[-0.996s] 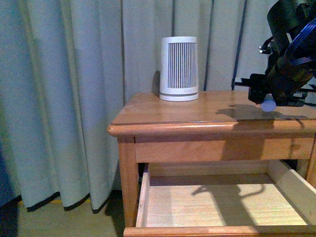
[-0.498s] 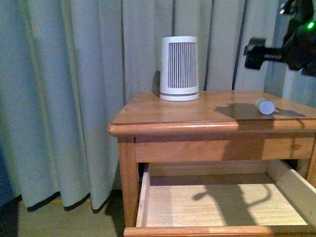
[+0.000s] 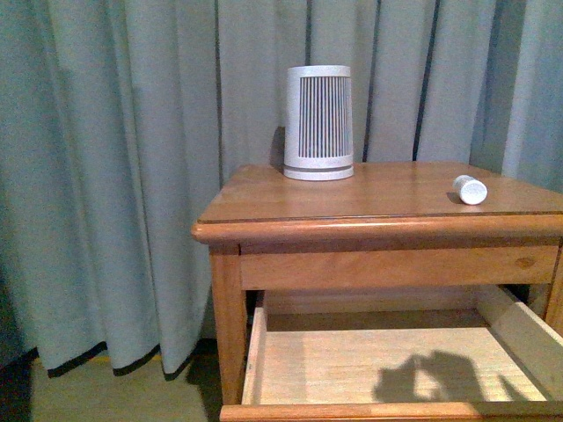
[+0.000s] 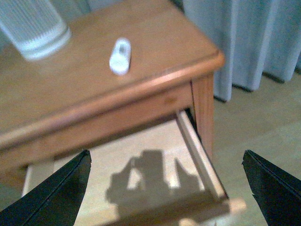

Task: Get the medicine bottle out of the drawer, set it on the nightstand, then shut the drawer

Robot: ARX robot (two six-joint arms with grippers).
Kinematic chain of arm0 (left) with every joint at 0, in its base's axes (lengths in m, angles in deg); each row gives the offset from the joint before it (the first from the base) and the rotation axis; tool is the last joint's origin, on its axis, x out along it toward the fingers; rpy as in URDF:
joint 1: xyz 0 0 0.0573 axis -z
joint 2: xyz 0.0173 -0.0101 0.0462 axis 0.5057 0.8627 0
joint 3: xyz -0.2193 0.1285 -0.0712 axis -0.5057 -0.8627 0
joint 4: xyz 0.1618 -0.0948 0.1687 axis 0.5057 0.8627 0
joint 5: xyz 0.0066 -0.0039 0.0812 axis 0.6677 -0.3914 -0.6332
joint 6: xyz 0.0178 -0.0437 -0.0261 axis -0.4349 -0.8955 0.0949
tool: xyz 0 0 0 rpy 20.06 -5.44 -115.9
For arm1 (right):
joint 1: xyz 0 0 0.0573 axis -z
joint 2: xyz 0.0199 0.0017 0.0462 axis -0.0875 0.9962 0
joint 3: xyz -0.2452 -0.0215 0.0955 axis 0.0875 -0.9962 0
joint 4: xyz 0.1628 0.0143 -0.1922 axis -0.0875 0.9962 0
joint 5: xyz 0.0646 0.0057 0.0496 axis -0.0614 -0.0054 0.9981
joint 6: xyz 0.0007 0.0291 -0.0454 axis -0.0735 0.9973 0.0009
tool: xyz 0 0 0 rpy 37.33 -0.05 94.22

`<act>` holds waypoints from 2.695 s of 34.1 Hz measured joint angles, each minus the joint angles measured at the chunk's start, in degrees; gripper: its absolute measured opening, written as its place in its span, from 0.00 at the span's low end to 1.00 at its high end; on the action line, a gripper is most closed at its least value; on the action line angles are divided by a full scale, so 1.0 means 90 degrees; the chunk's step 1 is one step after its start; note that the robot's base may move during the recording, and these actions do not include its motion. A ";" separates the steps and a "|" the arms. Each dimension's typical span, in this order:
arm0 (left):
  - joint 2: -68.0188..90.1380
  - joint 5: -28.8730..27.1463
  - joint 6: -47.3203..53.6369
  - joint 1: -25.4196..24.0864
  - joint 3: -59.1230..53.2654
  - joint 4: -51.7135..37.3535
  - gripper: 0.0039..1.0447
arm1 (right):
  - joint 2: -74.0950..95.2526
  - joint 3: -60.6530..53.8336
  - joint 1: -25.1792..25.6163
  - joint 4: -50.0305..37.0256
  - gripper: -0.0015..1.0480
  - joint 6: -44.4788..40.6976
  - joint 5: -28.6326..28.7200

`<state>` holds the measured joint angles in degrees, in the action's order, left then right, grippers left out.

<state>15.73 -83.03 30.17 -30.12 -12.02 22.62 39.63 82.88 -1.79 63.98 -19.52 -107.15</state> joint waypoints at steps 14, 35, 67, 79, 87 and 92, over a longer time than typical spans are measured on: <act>0.0000 0.0002 0.0000 0.0000 0.0000 0.0000 0.94 | 0.0823 -0.2912 -0.1188 -0.1484 0.93 0.0301 -0.0138; 0.0000 0.0002 0.0000 0.0000 0.0000 0.0000 0.94 | 0.5234 -0.0406 -0.0418 -0.4454 0.93 -0.1324 -0.0221; 0.0000 0.0002 0.0000 0.0000 0.0000 0.0000 0.94 | 0.4299 -0.0168 -0.0219 -0.3266 0.93 -0.1209 -0.0253; 0.0000 0.0005 0.0000 0.0000 0.0000 0.0000 0.94 | -0.1222 -0.2659 0.0279 -0.1693 0.93 -0.1450 -0.0896; 0.0000 0.0002 0.0000 0.0000 0.0000 0.0000 0.94 | -0.5474 -0.3670 -0.0726 -0.0529 0.93 -0.2353 -0.1821; 0.0000 0.0002 0.0000 0.0000 0.0000 0.0000 0.94 | -0.5991 -0.4131 -0.0704 -0.0646 0.93 -0.2538 -0.1792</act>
<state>15.73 -83.01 30.17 -30.12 -12.02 22.62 -14.29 45.70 -8.13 58.16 -42.36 -123.28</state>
